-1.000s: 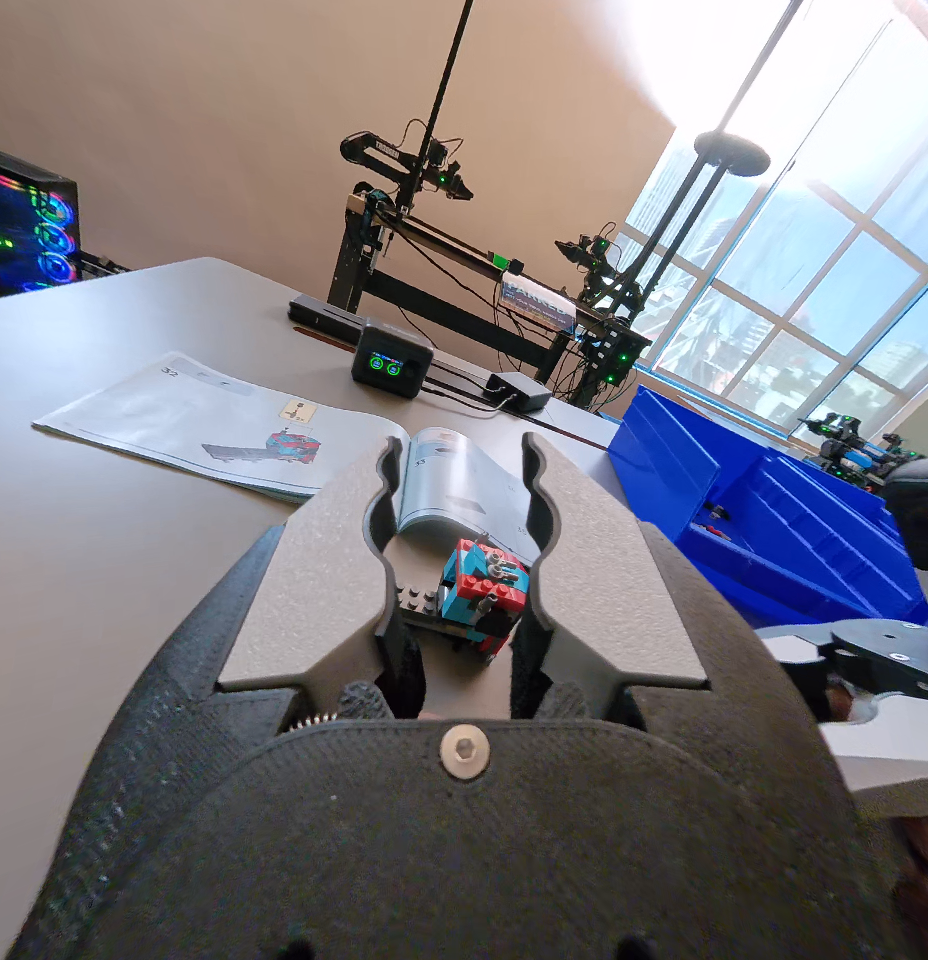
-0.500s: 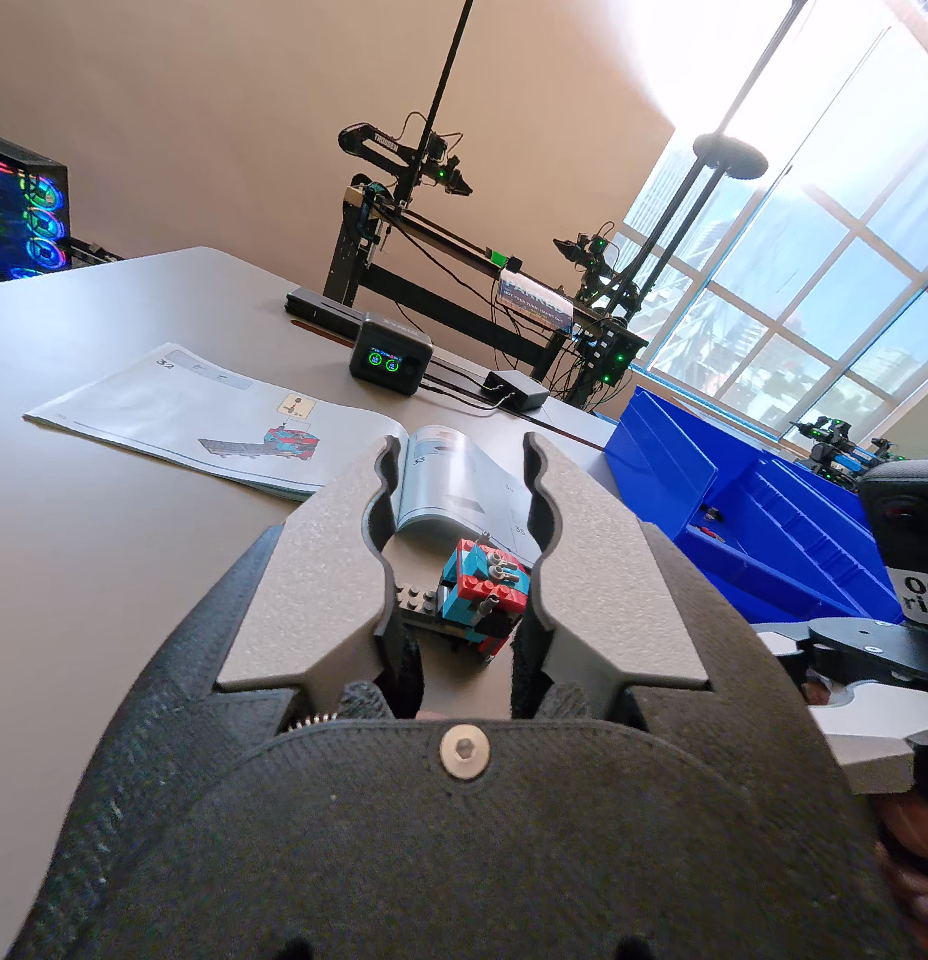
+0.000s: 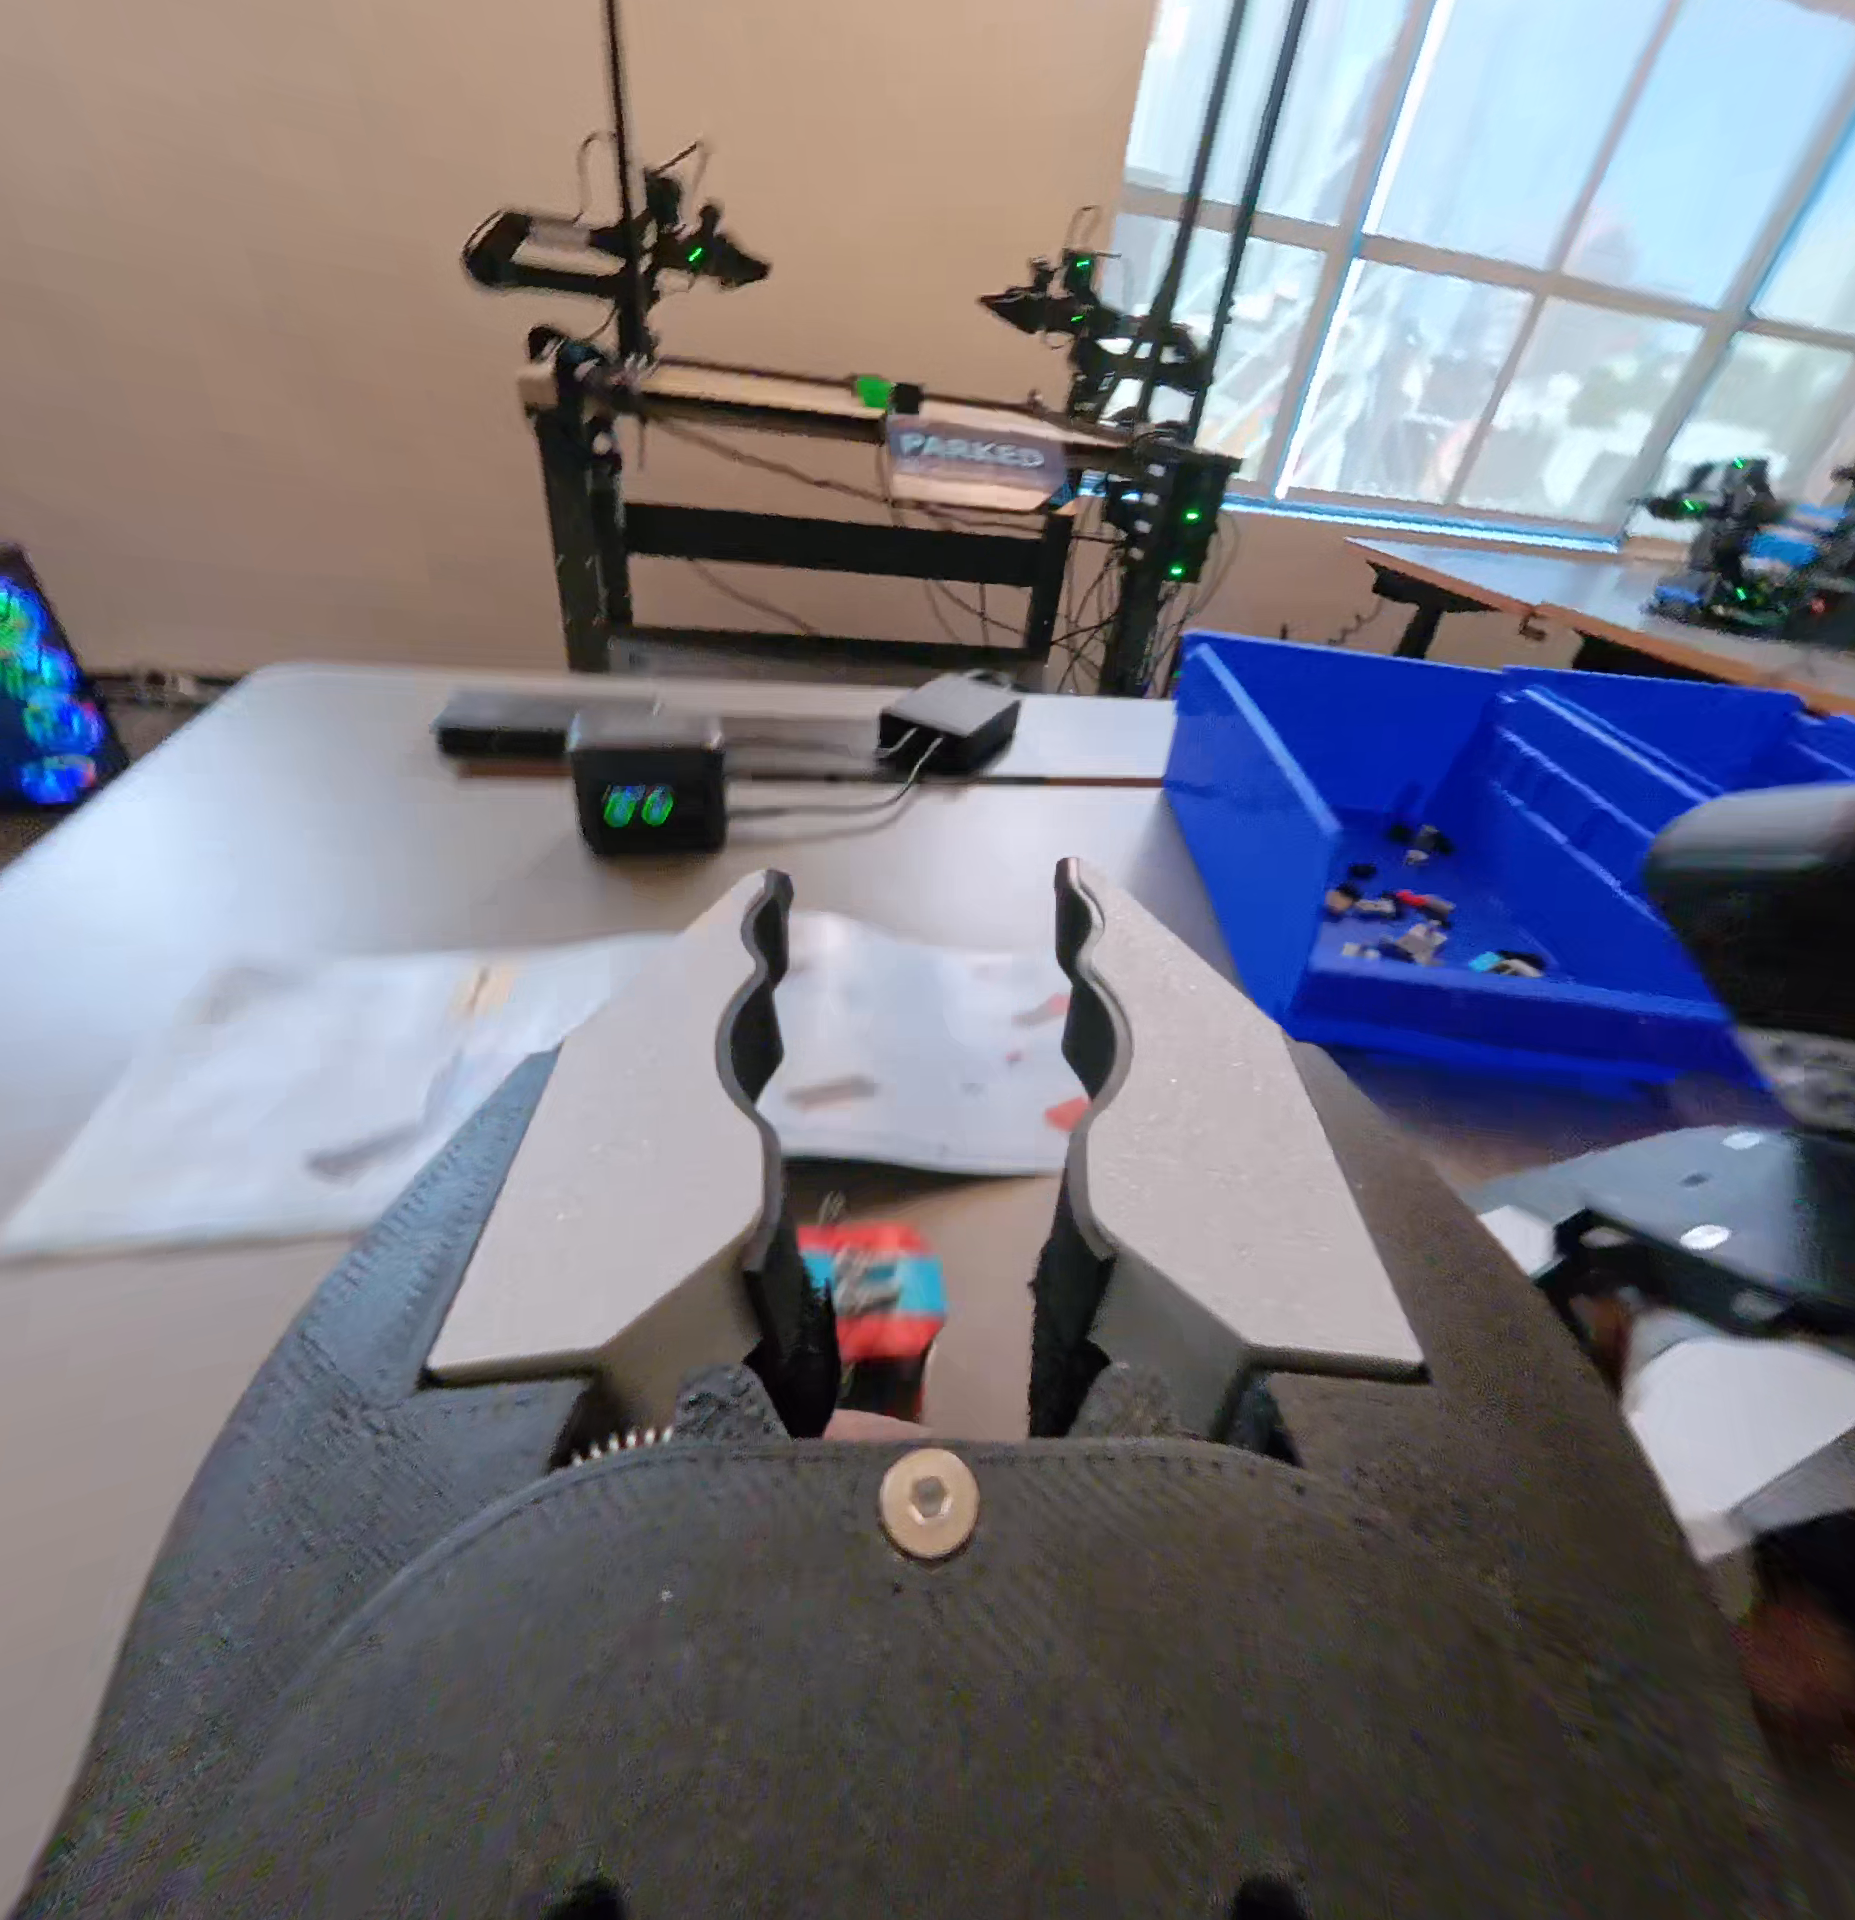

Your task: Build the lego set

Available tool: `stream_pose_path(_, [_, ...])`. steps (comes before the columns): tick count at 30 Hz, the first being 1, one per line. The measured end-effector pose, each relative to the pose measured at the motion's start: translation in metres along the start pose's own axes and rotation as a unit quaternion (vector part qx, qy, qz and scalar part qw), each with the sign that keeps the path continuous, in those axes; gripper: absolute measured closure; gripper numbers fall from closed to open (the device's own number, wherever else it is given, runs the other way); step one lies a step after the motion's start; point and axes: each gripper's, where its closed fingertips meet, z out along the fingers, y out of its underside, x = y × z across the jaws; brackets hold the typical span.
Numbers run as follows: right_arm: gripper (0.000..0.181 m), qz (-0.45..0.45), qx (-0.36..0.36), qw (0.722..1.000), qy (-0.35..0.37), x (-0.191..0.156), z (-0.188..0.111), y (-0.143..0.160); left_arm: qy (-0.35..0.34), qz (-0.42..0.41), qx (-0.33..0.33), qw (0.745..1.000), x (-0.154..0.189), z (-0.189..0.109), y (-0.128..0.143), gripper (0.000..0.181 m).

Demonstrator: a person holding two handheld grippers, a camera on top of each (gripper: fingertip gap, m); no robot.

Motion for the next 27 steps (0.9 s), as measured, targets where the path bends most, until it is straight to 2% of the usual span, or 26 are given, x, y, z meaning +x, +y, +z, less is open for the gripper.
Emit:
stream_pose_path(2, [0.132,-0.004,-0.003,1.0,-0.002,-0.001,0.001,0.001,0.035,0.044,-0.001,0.998,0.034,0.012,-0.034,0.129])
stream_pose_path(5, [0.132,-0.003,-0.008,1.0,-0.007,-0.002,0.002,0.002,0.12,0.106,-0.035,0.987,0.108,0.039,-0.073,0.128])
stream_pose_path(9, [0.132,-0.002,-0.008,1.0,-0.015,-0.003,0.001,0.002,0.239,0.195,-0.115,0.944,0.222,0.081,-0.083,0.129])
stream_pose_path(13, [0.132,-0.01,-0.01,1.0,-0.018,-0.005,0.001,0.002,0.355,0.268,-0.203,0.872,0.325,0.123,-0.051,0.128])
stream_pose_path(16, [0.132,-0.015,-0.012,1.0,-0.022,-0.008,0.001,0.003,0.403,0.313,-0.278,0.814,0.372,0.158,-0.009,0.126])
stream_pose_path(21, [0.132,-0.011,-0.013,0.999,-0.031,-0.009,-0.004,0.005,0.436,0.349,-0.371,0.742,0.423,0.208,0.051,0.125])
stream_pose_path(27, [0.132,-0.02,-0.018,0.999,-0.029,-0.007,-0.011,0.008,0.425,0.441,-0.439,0.657,0.455,0.25,0.095,0.126])
